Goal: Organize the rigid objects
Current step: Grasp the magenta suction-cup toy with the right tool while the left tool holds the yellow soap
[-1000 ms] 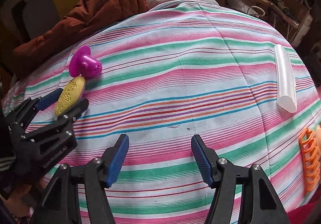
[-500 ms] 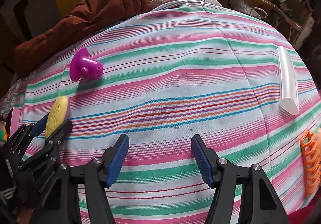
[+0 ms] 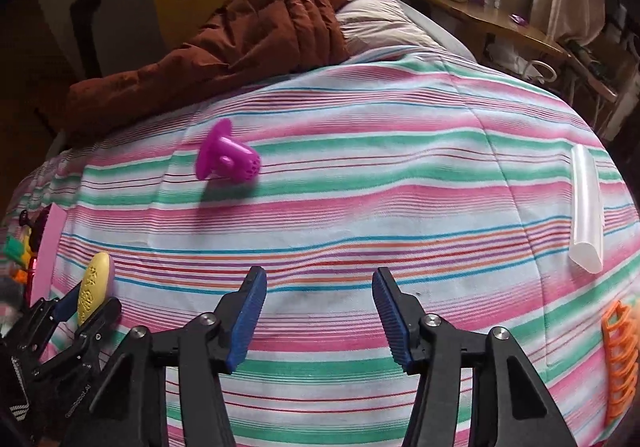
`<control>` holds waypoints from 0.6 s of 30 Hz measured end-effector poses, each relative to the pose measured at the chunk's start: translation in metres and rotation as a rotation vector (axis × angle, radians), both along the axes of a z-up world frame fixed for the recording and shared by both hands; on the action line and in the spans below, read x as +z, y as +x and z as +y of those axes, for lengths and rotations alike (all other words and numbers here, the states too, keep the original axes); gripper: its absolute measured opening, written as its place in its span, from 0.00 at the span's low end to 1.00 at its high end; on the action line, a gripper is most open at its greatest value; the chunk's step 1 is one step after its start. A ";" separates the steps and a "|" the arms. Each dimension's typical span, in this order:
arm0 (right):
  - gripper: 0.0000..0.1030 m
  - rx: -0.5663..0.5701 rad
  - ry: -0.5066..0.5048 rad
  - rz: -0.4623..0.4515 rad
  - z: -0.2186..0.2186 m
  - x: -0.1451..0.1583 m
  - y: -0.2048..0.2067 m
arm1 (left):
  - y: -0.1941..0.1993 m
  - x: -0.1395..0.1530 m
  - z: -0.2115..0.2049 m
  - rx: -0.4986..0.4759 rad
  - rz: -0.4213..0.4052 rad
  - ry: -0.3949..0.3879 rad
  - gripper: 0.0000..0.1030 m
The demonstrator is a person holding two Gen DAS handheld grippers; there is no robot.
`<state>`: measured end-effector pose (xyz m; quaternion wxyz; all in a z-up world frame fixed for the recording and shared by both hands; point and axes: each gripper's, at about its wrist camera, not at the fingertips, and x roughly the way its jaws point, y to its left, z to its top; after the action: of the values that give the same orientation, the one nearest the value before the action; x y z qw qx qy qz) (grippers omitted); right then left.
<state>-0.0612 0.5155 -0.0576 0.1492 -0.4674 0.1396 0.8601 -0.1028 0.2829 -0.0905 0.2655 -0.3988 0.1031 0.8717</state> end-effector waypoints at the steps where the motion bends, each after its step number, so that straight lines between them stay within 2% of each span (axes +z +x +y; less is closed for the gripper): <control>1: 0.54 0.020 0.000 -0.006 -0.001 -0.001 -0.007 | -0.001 -0.001 -0.002 0.007 -0.003 0.008 0.43; 7: 0.53 0.118 0.058 -0.010 -0.011 0.001 -0.045 | 0.005 -0.003 0.004 -0.005 0.035 -0.021 0.43; 9: 0.53 0.158 0.073 -0.019 -0.013 -0.003 -0.063 | 0.004 -0.004 0.003 -0.007 0.030 -0.009 0.43; 14: 0.53 0.174 0.051 -0.025 -0.010 -0.016 -0.095 | 0.002 -0.005 0.000 -0.010 0.025 0.016 0.43; 18: 0.53 0.215 0.061 0.008 -0.014 -0.019 -0.109 | 0.001 -0.006 -0.001 -0.011 0.025 0.031 0.43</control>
<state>-0.1698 0.5012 -0.0766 0.0694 -0.4713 0.0630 0.8770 -0.1014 0.2816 -0.0963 0.2751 -0.3833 0.0951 0.8766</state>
